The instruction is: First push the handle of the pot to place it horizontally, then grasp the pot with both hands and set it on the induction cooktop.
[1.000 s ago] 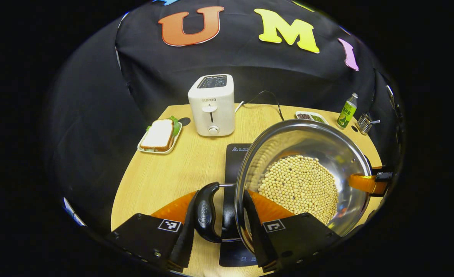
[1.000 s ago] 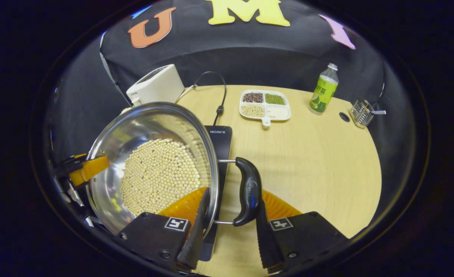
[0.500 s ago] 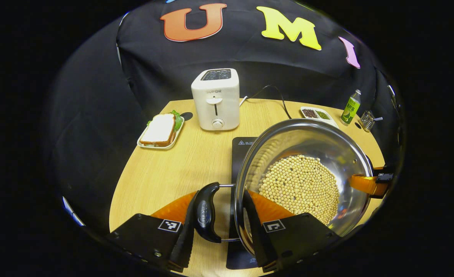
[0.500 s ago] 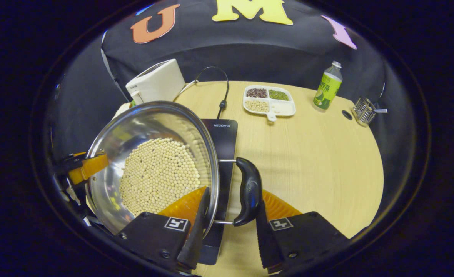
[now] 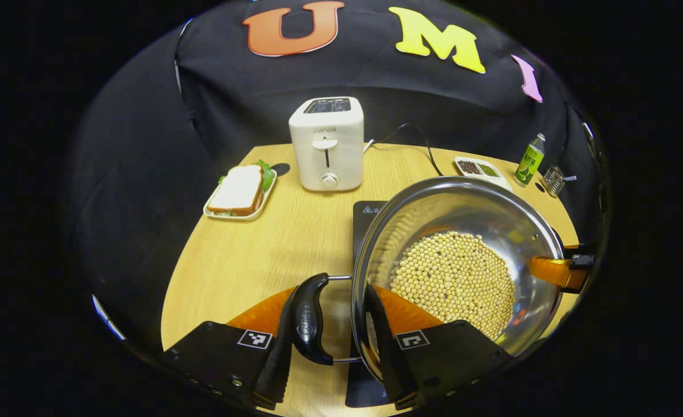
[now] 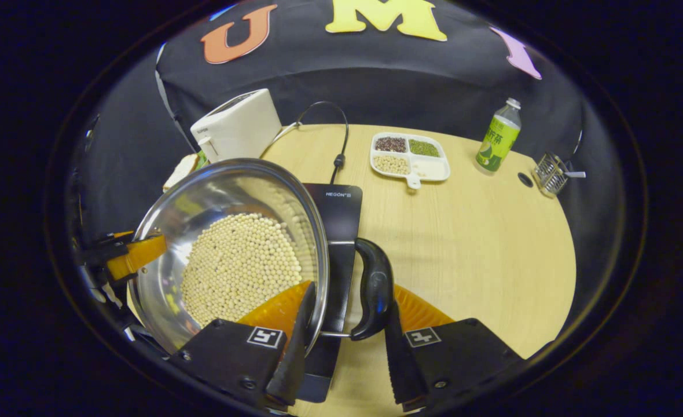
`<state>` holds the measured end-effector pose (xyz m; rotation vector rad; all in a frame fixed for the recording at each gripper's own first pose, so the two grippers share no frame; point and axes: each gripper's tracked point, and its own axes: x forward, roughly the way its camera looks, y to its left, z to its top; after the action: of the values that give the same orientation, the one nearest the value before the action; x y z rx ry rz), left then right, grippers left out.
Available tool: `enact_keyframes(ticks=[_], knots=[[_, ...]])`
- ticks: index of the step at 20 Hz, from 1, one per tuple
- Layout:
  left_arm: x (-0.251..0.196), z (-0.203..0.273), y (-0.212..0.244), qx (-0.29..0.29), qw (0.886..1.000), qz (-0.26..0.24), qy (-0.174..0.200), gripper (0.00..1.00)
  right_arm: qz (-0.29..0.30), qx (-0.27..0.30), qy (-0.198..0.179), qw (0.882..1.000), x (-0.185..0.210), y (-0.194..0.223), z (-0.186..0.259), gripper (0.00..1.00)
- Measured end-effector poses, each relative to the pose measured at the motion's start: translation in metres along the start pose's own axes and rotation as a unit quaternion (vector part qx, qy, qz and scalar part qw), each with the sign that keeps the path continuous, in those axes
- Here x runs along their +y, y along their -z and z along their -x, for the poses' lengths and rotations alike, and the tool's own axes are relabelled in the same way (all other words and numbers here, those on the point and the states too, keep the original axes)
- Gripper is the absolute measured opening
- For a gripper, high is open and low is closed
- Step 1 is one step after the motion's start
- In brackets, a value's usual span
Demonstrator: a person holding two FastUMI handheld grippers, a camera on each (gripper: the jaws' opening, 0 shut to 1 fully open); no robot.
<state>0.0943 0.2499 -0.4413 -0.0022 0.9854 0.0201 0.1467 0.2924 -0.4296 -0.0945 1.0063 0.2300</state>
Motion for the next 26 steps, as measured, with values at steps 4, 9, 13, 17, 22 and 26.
enact_keyframes(ticks=[4,9,13,17,22,26], knots=[[0.001,-0.002,0.0,0.002,1.0,-0.01,0.0,0.62,-0.005,-0.001,0.001,1.0,0.0,0.0,-0.001,0.61],[0.001,-0.003,0.0,-0.006,1.0,-0.018,0.001,0.63,-0.004,0.001,-0.001,1.0,-0.001,0.001,0.0,0.61],[0.002,-0.002,0.0,-0.004,1.0,-0.017,0.0,0.63,-0.007,0.0,-0.001,1.0,-0.001,0.001,0.0,0.62],[0.0,-0.002,0.002,0.008,1.0,-0.01,0.006,0.62,0.0,0.008,-0.002,1.0,-0.003,0.001,-0.001,0.65],[-0.002,0.001,0.001,0.004,1.0,-0.004,0.008,0.54,0.014,-0.02,0.008,1.0,-0.009,-0.009,0.003,0.77],[0.005,0.019,-0.036,-0.065,0.996,-0.049,-0.021,0.86,0.046,-0.08,0.019,0.996,-0.017,-0.03,0.012,0.81]])
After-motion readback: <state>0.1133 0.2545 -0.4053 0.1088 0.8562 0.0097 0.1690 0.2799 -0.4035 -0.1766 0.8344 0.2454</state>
